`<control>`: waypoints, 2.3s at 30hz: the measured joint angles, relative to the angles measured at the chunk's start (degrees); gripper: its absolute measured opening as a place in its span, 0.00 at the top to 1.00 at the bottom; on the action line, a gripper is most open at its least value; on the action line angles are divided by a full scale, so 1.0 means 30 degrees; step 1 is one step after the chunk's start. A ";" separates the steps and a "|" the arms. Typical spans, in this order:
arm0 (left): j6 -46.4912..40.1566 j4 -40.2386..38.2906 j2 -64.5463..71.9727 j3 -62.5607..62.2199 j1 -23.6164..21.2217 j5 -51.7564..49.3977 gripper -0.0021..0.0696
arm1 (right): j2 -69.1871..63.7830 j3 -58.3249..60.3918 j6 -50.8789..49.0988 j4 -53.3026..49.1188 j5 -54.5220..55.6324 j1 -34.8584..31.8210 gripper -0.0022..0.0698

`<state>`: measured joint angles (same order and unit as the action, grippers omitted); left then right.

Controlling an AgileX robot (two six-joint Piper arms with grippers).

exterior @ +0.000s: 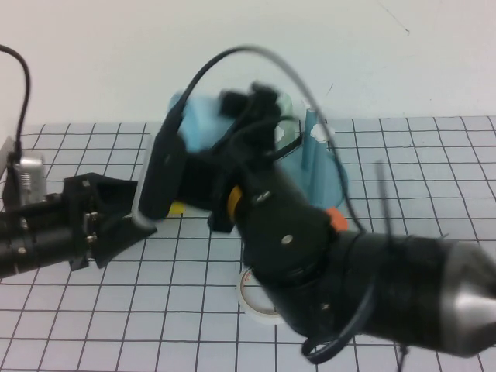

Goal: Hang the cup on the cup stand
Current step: Place the cup on the cup holder

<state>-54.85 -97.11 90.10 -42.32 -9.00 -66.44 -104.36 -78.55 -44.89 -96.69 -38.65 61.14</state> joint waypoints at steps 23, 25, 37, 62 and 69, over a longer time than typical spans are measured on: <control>-0.7217 0.1436 -0.6369 0.0000 -0.1884 0.2935 0.84 | 0.6001 -0.0028 -0.8582 1.7856 0.1710 -0.4666 0.10; -0.7392 0.2829 -0.7894 0.0000 -0.1884 0.5185 0.92 | 0.6049 -0.0028 -0.7720 2.0514 0.2557 -0.5377 0.10; -0.5864 1.1547 -1.3615 0.0157 -0.1884 0.9161 0.97 | 0.6015 -0.0028 -0.1517 3.6254 0.5323 -0.8085 0.10; 0.2418 2.1204 -2.1371 0.4404 -0.1884 1.2111 0.97 | 0.1785 -0.0028 1.2470 6.4053 0.4714 -1.1292 0.10; 0.2541 2.1132 -2.1400 0.4536 -0.1884 1.1935 0.97 | 0.0924 -0.0028 1.3806 6.4643 0.3927 -1.2274 0.10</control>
<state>-47.22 -33.71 25.90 -28.71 -14.66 -30.63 -101.59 -78.63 -3.47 97.24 -26.86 24.32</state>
